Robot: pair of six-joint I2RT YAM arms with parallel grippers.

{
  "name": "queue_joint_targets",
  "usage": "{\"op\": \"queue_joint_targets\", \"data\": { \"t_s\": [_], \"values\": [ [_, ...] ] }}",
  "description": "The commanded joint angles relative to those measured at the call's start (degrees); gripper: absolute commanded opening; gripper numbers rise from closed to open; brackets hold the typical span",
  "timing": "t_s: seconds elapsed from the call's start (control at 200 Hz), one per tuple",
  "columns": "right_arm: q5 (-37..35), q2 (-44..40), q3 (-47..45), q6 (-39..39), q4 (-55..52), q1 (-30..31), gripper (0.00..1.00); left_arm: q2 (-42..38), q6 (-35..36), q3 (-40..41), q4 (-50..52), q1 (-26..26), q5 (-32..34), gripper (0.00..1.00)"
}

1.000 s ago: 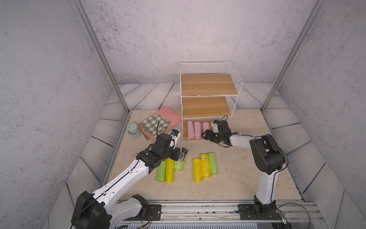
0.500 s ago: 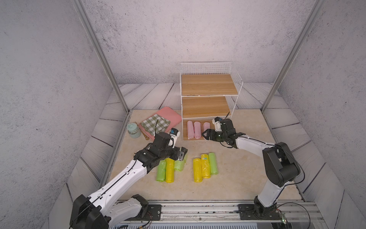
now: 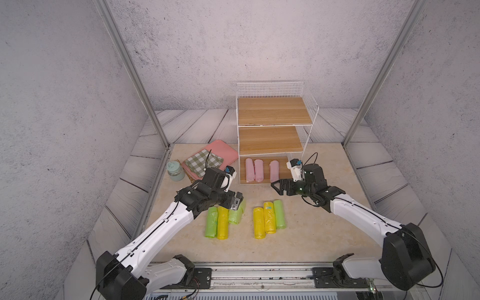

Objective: Sort the rolls of trash bags by color and place them on the shelf
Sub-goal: Place the roll of trash bags on the shelf.

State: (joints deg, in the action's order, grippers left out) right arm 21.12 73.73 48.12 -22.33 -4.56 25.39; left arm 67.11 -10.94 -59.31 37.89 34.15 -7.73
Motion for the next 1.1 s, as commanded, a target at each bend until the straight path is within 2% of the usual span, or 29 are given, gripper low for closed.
{"op": "queue_joint_targets", "data": {
  "t_s": [0.0, 0.565, 0.761, 1.096],
  "values": [
    [0.26, -5.58, -2.42, 3.71, -4.21, 0.13, 0.99, 2.81, -1.42, -1.24, 4.83, 0.08, 1.2, 0.97],
    [-5.37, -21.2, -17.87, 3.1, -5.35, 0.18, 0.99, 21.12, -6.18, -4.93, 7.49, 4.76, 5.81, 0.97],
    [-7.49, -23.24, -20.06, 2.05, -5.95, 0.21, 0.99, 25.69, -6.86, -5.99, 7.08, 4.87, 6.81, 0.97],
    [-9.25, -23.29, -22.24, 0.94, -4.24, 0.18, 0.99, 32.2, -7.38, -7.37, 5.52, 4.87, 7.93, 0.9]
  ]
}}
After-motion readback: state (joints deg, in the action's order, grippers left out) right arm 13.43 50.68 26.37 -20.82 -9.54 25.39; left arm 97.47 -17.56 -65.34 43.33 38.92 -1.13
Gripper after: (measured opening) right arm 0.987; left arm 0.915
